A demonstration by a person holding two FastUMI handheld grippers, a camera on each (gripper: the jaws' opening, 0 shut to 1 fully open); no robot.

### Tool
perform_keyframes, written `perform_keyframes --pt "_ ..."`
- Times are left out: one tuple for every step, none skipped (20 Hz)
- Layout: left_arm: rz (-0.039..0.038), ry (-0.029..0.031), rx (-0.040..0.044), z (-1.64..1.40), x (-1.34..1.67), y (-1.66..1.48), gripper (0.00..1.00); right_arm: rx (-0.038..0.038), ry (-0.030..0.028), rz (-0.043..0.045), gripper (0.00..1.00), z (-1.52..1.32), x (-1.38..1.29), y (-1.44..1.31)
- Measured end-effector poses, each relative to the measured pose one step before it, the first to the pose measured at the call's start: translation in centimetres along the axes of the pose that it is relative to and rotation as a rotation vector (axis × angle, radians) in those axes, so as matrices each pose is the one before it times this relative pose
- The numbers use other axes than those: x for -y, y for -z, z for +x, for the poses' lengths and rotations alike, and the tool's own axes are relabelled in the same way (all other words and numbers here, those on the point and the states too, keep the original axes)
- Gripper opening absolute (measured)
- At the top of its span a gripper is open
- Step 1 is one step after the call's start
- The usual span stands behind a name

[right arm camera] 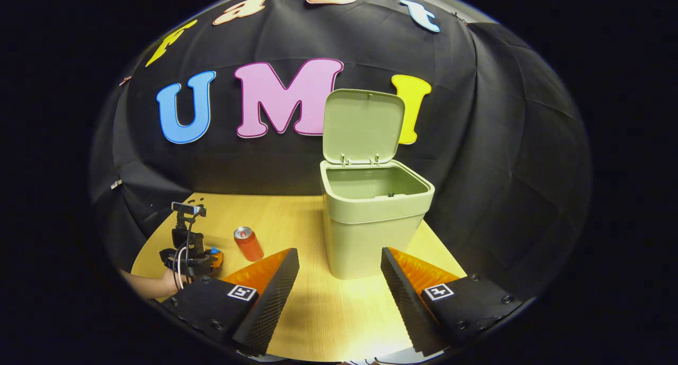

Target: Press the lid of the desktop garbage bin to open it, pick up the crumpled paper on the desktop and throw it into the bin, then pick up the pop can on the desktop and drop it into the bin, and finally close the garbage bin lid.

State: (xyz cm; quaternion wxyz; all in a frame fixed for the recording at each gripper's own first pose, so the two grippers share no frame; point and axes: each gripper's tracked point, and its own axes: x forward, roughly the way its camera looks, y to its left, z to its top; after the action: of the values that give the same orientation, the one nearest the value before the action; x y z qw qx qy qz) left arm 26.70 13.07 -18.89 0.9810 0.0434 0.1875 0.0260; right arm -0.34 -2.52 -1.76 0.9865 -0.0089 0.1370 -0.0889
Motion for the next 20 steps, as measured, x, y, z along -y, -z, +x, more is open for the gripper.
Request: perform_keyframes --pt "-0.00300 0.00220 -0.00013 0.034 0.031 -0.049 0.46 0.00114 0.00325 -0.00133 0.98 -0.195 0.147 -0.051" --pt "-0.00772 0.00276 0.00130 -0.180 0.061 0.044 0.42 0.00186 0.00076 0.00150 0.98 -0.210 0.135 -0.065" --pt "-0.00715 0.00319 -0.00030 -0.085 0.020 -0.045 0.40 0.00091 0.00249 0.00176 0.98 -0.214 0.154 0.106" --pt "-0.00314 0.00208 -0.00052 -0.079 -0.034 0.086 0.39 0.00126 0.00204 0.00225 0.98 -0.176 0.171 -0.008" --pt "-0.00164 0.00169 0.00383 -0.176 -0.040 -0.141 0.38 0.00044 0.00217 0.00173 0.98 -0.241 0.099 0.164" --pt "-0.00290 0.00437 -0.00068 -0.262 0.102 -0.037 0.37 -0.00109 0.00238 0.00150 0.98 -0.175 0.149 0.098" --pt "-0.00037 -0.00032 0.00973 -0.460 -0.107 -0.411 0.35 -0.00043 0.00180 0.00272 0.98 -0.306 0.090 0.167" --pt "-0.00027 0.00368 0.01114 -0.509 0.010 -0.413 0.35 0.00134 0.00050 0.00353 0.98 -0.243 0.107 0.142" --pt "-0.00102 0.00290 0.01341 -0.462 0.007 -0.650 0.36 0.00005 0.00142 0.00243 0.98 -0.156 0.173 0.205" --pt "-0.00247 0.00709 0.01317 -0.550 0.167 -0.725 0.38 -0.00074 0.00206 0.00302 0.98 -0.228 0.153 0.206" --pt "-0.00340 0.00419 0.01321 -0.607 0.089 -0.779 0.38 -0.00016 0.00096 0.00505 0.98 -0.234 -0.041 0.223" --pt "-0.00429 0.00600 0.01436 -0.601 0.165 -0.872 0.38 0.00092 -0.00033 0.00814 0.98 -0.213 0.012 0.143" --pt "-0.00294 0.00560 0.01673 -0.694 0.115 -1.007 0.38 0.00084 -0.00235 0.00995 0.98 -0.231 0.085 0.184" --pt "0.00124 0.00573 0.02025 -0.605 -0.007 -0.933 0.38 0.00020 -0.00230 0.00898 0.98 -0.201 0.007 0.175" --pt "0.00366 0.00916 0.01869 -0.743 0.322 -1.248 0.36 0.00113 -0.00195 0.00606 0.98 -0.216 -0.021 0.173" --pt "0.00653 0.00697 0.01638 -0.964 0.304 -1.176 0.34 0.00048 -0.00156 0.00332 0.98 -0.142 0.123 0.143" --pt "0.00625 0.00923 0.01964 -0.779 0.313 -1.325 0.36 0.00131 -0.00115 0.00024 0.98 0.053 0.225 0.155" --pt "0.00509 0.00981 0.01800 -0.697 0.412 -1.256 0.38 0.00315 0.00007 -0.00171 0.98 0.024 0.260 -0.027" --pt "0.00620 0.01020 0.01671 -0.716 0.512 -1.365 0.36 0.00447 0.00081 -0.00094 0.98 0.129 0.383 -0.108" --pt "0.00589 0.00973 0.01835 -0.634 0.675 -1.439 0.36 0.00685 0.00081 0.00024 0.98 0.138 0.422 -0.252"
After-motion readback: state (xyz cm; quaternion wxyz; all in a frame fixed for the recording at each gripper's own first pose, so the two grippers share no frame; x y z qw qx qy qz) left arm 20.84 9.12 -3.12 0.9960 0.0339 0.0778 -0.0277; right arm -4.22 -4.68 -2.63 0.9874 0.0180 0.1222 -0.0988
